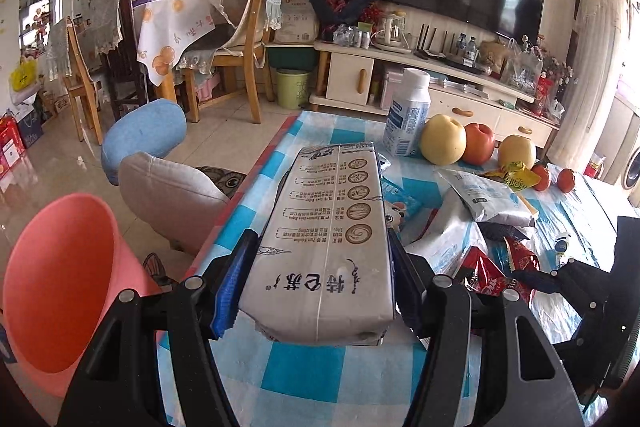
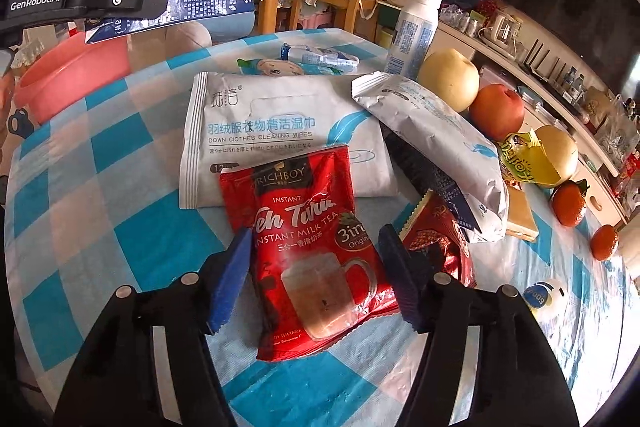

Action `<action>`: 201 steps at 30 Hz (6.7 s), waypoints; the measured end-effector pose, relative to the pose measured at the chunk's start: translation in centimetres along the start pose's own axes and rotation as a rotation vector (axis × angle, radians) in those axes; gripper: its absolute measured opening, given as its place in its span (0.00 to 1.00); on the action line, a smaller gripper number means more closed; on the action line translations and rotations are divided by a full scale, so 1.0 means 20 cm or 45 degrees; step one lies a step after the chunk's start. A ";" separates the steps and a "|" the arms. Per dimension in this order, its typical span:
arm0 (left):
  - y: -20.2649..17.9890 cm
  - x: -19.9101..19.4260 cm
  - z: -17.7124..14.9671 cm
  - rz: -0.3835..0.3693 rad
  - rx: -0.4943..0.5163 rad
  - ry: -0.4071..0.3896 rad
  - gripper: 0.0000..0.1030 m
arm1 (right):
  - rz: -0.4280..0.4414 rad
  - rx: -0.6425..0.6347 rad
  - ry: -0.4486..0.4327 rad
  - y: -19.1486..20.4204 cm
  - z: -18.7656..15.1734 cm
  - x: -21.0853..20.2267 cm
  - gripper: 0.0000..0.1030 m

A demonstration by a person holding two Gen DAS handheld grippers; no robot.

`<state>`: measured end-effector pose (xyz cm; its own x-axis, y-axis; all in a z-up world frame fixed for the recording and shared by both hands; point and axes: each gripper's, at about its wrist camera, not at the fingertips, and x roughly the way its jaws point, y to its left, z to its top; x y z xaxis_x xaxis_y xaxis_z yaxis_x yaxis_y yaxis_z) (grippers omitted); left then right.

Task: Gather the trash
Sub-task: 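Grasp and lift the red Teh Tarik packet with the right tool while the left tool lifts its pack, then carry both packs over the pink bucket and open both tools to drop them, then move both tools back over the table toward the remaining packages, then grasp the white wipes pack with blue feather print using the left tool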

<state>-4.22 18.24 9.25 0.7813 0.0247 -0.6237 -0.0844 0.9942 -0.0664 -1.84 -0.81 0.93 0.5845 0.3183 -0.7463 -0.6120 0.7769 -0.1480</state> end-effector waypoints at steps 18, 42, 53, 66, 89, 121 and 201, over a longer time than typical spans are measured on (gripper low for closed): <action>0.10 -0.03 0.01 -0.005 -0.039 -0.048 0.62 | -0.174 0.142 0.046 0.06 -0.06 -0.04 0.53; 1.04 -0.23 -0.02 0.490 -0.610 -0.032 0.62 | 0.327 0.110 -0.205 0.81 0.82 -0.16 0.52; 1.42 -0.17 -0.14 0.508 -0.869 0.103 0.69 | 0.604 0.165 -0.146 1.19 1.13 0.12 0.55; 1.39 -0.13 -0.14 0.540 -0.844 0.079 0.82 | 0.537 0.325 -0.270 1.00 1.01 0.00 0.82; 0.84 -0.17 0.00 0.228 -0.464 -0.318 0.87 | 0.060 0.199 -0.263 0.59 0.43 -0.27 0.90; -0.08 0.02 -0.03 -0.011 0.252 -0.091 0.87 | -0.038 0.597 -0.304 -0.10 0.04 -0.50 0.93; -0.59 0.45 -0.13 -0.203 0.420 0.313 0.68 | 0.075 0.556 -0.008 -0.49 -0.07 0.02 0.75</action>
<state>2.17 6.51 2.44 0.5949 -0.1176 -0.7952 0.2586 0.9647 0.0507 3.59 -9.13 1.16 0.5594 0.3715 -0.7410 -0.3627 0.9135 0.1842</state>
